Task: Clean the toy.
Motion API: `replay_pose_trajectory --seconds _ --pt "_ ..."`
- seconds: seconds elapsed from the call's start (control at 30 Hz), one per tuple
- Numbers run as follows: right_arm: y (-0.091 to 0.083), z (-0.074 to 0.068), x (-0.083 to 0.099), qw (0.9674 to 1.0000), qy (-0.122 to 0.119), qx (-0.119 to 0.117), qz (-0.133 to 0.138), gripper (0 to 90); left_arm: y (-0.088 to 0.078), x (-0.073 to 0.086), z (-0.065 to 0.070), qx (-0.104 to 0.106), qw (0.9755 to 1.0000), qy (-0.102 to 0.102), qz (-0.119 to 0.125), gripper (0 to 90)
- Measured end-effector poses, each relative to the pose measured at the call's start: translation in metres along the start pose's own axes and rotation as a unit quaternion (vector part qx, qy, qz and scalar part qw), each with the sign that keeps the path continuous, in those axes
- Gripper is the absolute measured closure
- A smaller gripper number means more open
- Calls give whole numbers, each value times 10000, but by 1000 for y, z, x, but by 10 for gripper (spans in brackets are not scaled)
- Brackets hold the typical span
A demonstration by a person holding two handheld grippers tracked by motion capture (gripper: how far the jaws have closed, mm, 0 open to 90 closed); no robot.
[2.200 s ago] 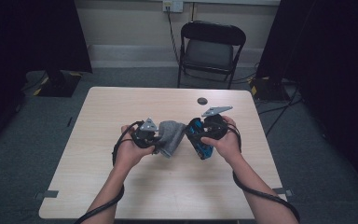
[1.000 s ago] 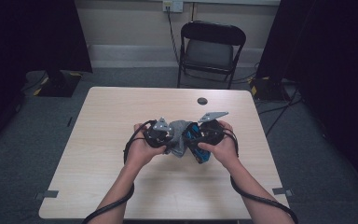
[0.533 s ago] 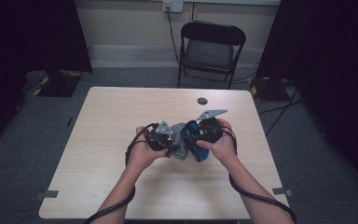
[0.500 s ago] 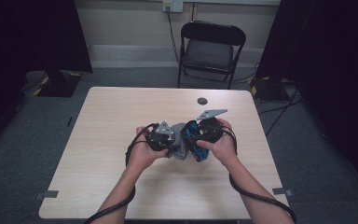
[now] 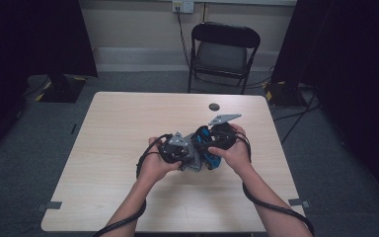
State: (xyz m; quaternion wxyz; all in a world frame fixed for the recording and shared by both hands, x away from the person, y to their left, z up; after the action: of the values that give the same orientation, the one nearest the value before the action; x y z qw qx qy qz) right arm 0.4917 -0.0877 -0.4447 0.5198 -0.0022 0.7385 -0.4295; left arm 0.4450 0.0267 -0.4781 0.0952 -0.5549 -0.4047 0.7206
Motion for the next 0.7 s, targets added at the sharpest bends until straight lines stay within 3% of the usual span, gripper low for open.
replay_pose_trajectory --seconds 0.7 --pt "-4 5 -9 10000 37 62 39 252 15 5 14 196 9995 185 -153 754"
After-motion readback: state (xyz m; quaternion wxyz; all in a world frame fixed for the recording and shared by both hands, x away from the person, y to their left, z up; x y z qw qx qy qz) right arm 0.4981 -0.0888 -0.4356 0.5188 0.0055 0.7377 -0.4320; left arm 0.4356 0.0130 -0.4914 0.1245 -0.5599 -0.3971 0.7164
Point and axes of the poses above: each handheld gripper's, and its own axes: y roughly forward along the jaws, x roughly out of its underside, z roughly to its right, the point moved 7 cm from there along y, roughly forward along the jaws, and after that the axes turned 1 degree about -z, right-handed, at the moved point
